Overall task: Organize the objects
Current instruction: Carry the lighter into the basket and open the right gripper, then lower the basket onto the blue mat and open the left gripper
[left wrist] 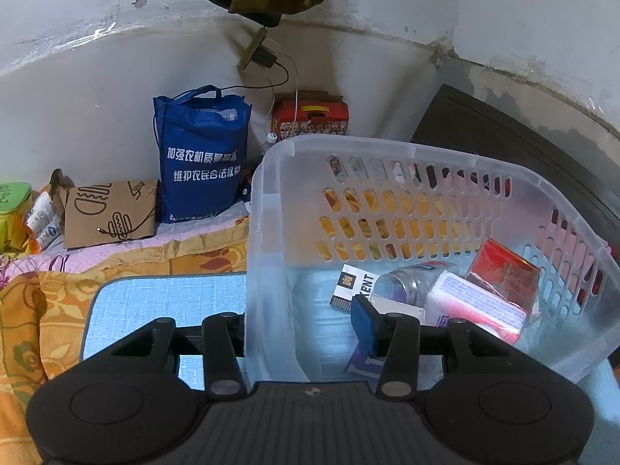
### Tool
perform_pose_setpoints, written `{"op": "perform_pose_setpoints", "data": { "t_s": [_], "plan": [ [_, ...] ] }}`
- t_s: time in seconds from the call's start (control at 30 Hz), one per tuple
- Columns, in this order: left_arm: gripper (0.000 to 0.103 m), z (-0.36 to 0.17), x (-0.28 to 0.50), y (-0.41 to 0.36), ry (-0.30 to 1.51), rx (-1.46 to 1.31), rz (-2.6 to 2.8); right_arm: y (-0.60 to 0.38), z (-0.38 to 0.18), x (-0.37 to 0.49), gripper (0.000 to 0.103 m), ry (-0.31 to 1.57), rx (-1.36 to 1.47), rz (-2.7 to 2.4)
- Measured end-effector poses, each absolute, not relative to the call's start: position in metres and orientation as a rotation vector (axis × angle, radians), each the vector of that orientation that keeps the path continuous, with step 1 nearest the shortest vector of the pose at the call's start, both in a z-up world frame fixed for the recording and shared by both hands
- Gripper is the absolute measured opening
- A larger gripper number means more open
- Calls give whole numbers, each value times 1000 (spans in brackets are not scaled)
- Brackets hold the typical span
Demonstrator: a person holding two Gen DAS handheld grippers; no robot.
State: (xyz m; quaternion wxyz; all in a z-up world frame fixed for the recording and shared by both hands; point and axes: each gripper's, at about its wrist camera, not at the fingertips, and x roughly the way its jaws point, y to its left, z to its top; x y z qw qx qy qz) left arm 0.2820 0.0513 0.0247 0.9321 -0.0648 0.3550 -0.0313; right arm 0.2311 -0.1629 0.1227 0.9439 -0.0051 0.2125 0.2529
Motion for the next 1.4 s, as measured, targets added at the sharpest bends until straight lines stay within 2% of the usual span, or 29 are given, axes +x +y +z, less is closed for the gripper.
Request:
{"op": "perform_pose_setpoints", "data": {
  "t_s": [0.23,0.27,0.33,0.63,0.73,0.87,0.93,0.97,1.1,1.4],
  "plan": [
    [50,24,283,51,722,-133,-77,-125,96,297,83,595,-2,603],
    [50,24,282,51,720,-133,-77,-123,93,300,93,611,-4,624],
    [50,24,282,51,717,-130,-79,-126,89,301,103,620,21,641],
    [52,24,279,48,704,-104,-61,-179,82,263,103,471,105,632],
    [59,25,277,43,684,-78,-32,-214,77,237,103,344,135,748],
    [60,26,273,43,677,-76,-21,-248,74,210,103,275,108,679],
    [65,26,272,42,654,-83,1,-264,74,205,103,224,118,583],
    [72,26,270,41,640,-80,14,-272,73,202,103,203,125,541],
    [82,27,265,40,613,-73,58,-291,64,206,103,204,157,481],
    [82,35,251,38,605,-105,49,-294,51,215,103,322,222,498]
  ]
}}
